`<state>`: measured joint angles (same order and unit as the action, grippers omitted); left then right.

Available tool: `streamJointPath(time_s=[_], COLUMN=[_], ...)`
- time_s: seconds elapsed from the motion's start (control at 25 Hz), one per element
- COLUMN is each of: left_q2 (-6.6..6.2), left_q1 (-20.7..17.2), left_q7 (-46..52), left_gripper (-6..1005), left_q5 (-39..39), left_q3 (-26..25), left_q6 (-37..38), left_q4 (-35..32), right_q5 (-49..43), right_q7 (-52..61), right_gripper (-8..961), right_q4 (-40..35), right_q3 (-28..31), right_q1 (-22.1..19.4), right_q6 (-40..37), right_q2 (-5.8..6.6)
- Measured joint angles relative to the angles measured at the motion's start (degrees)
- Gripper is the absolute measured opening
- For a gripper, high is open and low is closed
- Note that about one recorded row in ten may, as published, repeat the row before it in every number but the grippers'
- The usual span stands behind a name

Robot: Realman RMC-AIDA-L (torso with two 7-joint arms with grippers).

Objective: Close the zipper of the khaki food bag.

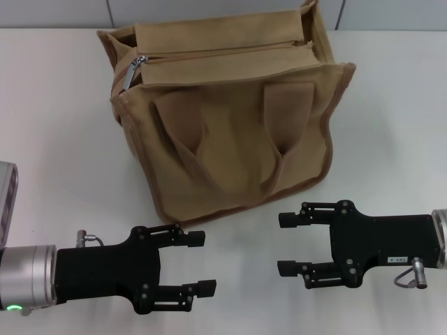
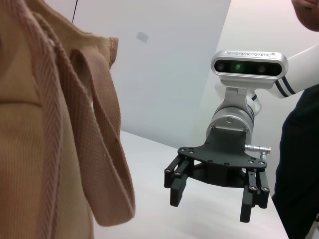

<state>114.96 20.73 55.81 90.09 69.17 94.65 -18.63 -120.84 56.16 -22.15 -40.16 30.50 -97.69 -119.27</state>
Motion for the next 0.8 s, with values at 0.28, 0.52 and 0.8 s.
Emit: streamJointPath(time_s=[0.28,0.52,0.8], left_q2=[0.0,0.0,0.0], left_q1=[0.01,-0.04,-0.08], left_q7=[0.0,0.0,0.0], left_gripper=[781,776,771], left_q5=[0.0,0.0,0.0], left_q3=[-0.02,-0.17,-0.42], left_q6=[0.0,0.09,0.23], left_q4=[0.0,0.0,0.0], right_q5=[0.0,0.0,0.0], right_q7=[0.0,0.0,0.0], right_gripper=[732,732,732], right_q4=[0.0,0.0,0.0], right_q3=[0.0,0.0,0.09], right_q1=[0.08,0.19,0.02], right_q6=[-0.17,-0.22,-0.28], right_q2=[0.0,0.0,0.0])
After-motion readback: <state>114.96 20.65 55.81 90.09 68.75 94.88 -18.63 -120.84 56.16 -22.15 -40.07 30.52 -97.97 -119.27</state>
